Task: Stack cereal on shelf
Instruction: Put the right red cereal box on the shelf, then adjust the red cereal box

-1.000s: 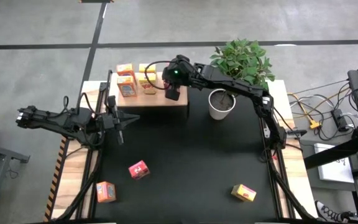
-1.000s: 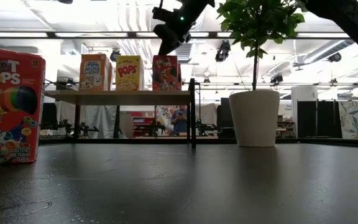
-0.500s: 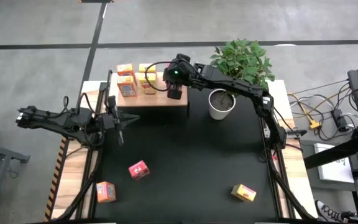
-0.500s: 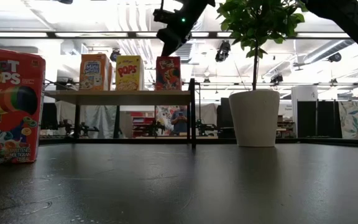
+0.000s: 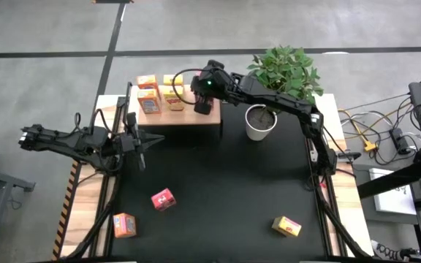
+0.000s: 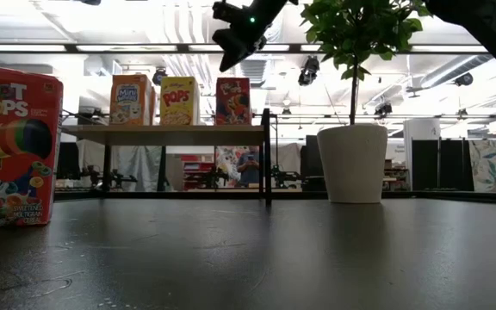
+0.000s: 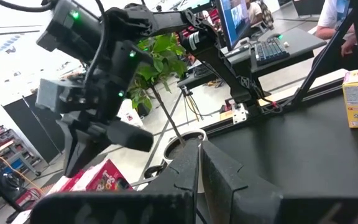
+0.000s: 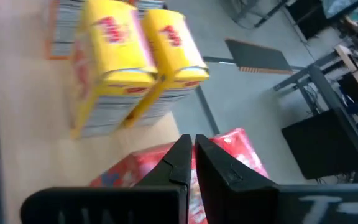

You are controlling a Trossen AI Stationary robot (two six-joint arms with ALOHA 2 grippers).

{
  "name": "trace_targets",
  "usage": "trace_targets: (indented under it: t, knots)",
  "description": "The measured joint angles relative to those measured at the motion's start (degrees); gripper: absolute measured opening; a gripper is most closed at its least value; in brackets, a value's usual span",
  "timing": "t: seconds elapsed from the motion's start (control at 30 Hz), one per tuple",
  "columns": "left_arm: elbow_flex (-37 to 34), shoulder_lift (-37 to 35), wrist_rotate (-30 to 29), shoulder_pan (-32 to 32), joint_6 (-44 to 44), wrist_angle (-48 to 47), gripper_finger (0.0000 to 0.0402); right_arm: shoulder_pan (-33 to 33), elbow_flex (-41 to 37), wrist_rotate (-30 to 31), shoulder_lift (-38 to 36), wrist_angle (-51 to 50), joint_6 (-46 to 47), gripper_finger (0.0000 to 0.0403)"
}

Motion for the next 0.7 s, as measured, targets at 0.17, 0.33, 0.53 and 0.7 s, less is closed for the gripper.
trace_targets:
  t: [0.17, 0.33, 0.53, 0.7]
  knots:
    - [0.0, 0.0, 0.0, 0.0, 0.64, 0.05, 0.0001, -2.5, 0.0, -0.1, 0.13, 3.66, 2.57, 0.0009]
    - [0.0, 0.02, 0.0, 0.0, 1.42, 0.1, 0.0001, -4.68, 0.0, -1.95, 0.13, 4.46, 5.96, 0.0009]
    - [0.0, 0.0, 0.0, 0.0, 1.99, 0.07, 0.0001, -4.38, 0.0, -4.96, -1.6, 5.25, 9.02, 0.0008]
    - [0.0, 0.07, -0.02, 0.0, 2.12, 0.07, 0.0001, -1.49, 0.08, -4.56, -6.37, 4.85, 14.04, 0.0008]
